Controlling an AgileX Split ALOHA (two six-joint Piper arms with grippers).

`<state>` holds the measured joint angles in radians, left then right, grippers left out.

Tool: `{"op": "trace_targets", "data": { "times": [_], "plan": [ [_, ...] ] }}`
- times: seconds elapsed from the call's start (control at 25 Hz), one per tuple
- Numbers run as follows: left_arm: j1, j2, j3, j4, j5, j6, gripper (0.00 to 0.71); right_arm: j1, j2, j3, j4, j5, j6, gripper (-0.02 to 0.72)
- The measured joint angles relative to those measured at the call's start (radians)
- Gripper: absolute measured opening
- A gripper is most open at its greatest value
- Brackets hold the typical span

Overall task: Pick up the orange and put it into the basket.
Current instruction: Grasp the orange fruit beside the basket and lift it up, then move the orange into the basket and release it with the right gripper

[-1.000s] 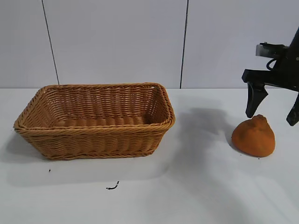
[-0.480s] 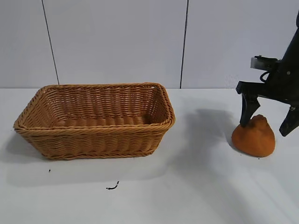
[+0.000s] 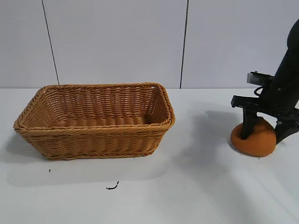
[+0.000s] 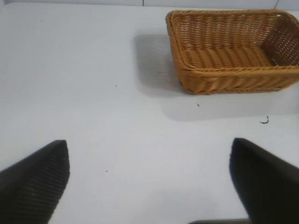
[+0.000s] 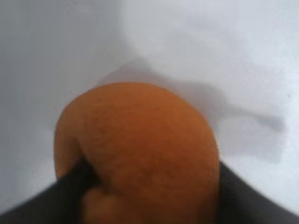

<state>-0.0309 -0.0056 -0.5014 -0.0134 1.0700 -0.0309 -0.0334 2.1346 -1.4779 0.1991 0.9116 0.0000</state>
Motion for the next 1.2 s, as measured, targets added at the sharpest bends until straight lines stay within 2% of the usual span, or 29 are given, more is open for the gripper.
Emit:
{"op": "trace_targets", "data": {
  "times": [0.52, 0.6, 0.88, 1.2],
  "plan": [
    [0.000, 0.000, 0.000, 0.000, 0.000, 0.000, 0.666, 0.006, -0.101, -0.356, -0.016, 0.224, 0.000, 0.055],
    [0.000, 0.000, 0.000, 0.000, 0.000, 0.000, 0.666, 0.028, -0.101, -0.390, -0.021, 0.234, 0.000, 0.055],
    [0.000, 0.000, 0.000, 0.000, 0.000, 0.000, 0.666, 0.193, -0.100, -0.412, -0.019, 0.210, 0.031, 0.055],
    [0.000, 0.000, 0.000, 0.000, 0.000, 0.000, 0.666, 0.431, -0.074, -0.412, -0.018, 0.064, 0.083, 0.055]
  ]
}}
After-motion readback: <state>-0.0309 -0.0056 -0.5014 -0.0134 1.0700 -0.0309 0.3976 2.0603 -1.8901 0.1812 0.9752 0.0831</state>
